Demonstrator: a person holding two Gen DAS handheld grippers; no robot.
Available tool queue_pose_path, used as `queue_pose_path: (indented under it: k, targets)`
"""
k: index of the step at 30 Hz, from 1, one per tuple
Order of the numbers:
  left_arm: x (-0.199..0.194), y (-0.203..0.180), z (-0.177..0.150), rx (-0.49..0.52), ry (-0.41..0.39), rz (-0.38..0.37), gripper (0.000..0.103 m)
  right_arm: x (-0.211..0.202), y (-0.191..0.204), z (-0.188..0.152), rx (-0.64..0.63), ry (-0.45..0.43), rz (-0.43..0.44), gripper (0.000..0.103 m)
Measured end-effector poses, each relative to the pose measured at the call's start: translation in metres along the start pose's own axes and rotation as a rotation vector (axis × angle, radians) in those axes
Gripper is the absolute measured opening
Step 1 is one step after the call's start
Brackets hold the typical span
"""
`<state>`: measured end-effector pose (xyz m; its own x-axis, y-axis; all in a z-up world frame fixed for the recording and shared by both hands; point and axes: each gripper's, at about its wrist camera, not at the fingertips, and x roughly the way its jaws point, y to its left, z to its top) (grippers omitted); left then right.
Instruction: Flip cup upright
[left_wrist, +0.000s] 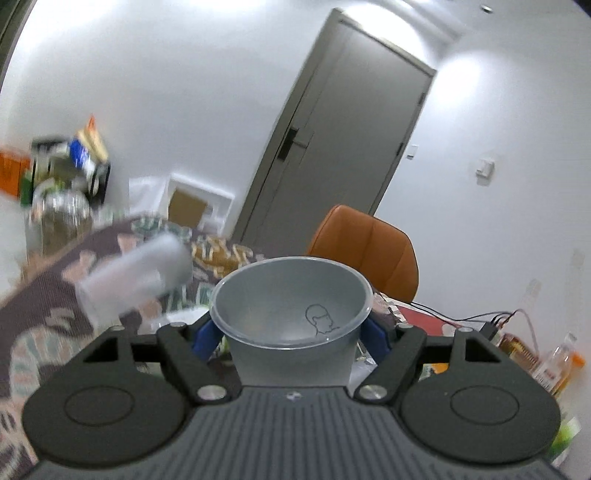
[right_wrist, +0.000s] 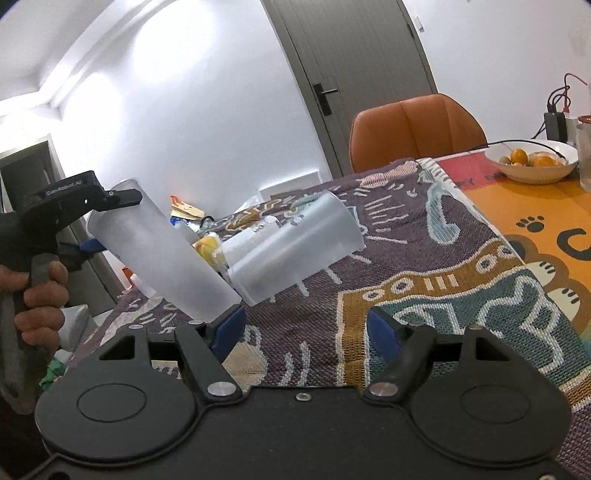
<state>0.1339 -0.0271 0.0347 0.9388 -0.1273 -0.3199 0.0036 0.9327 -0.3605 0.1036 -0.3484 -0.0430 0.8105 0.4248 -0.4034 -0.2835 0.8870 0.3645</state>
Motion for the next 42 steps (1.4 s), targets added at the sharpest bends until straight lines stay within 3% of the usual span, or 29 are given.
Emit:
queue_pose_path:
  k: [8, 18, 24, 29, 34, 42]
  targets:
    - [-0.006, -0.026, -0.003, 0.159, -0.053, 0.027, 0.076, -0.003, 0.001, 0.000, -0.005, -0.011, 0.006, 0.074]
    - [-0.003, -0.052, -0.026, 0.341, -0.037, 0.045, 0.077, 0.003, -0.004, -0.004, 0.006, 0.010, -0.003, 0.074]
    - [-0.002, -0.051, -0.030, 0.348, 0.002, 0.029, 0.081, 0.005, -0.006, -0.005, 0.012, 0.016, 0.000, 0.074]
    - [-0.010, -0.050, -0.029, 0.338, -0.015, 0.014, 0.094, 0.003, -0.004, -0.005, 0.011, 0.013, 0.008, 0.074]
    - [-0.018, -0.051, -0.026, 0.327, -0.004, -0.009, 0.095, 0.001, 0.000, -0.003, 0.004, 0.006, 0.013, 0.075]
    - [-0.043, -0.058, -0.023, 0.328, -0.021, -0.017, 0.096, -0.015, 0.010, 0.003, -0.026, -0.037, 0.019, 0.093]
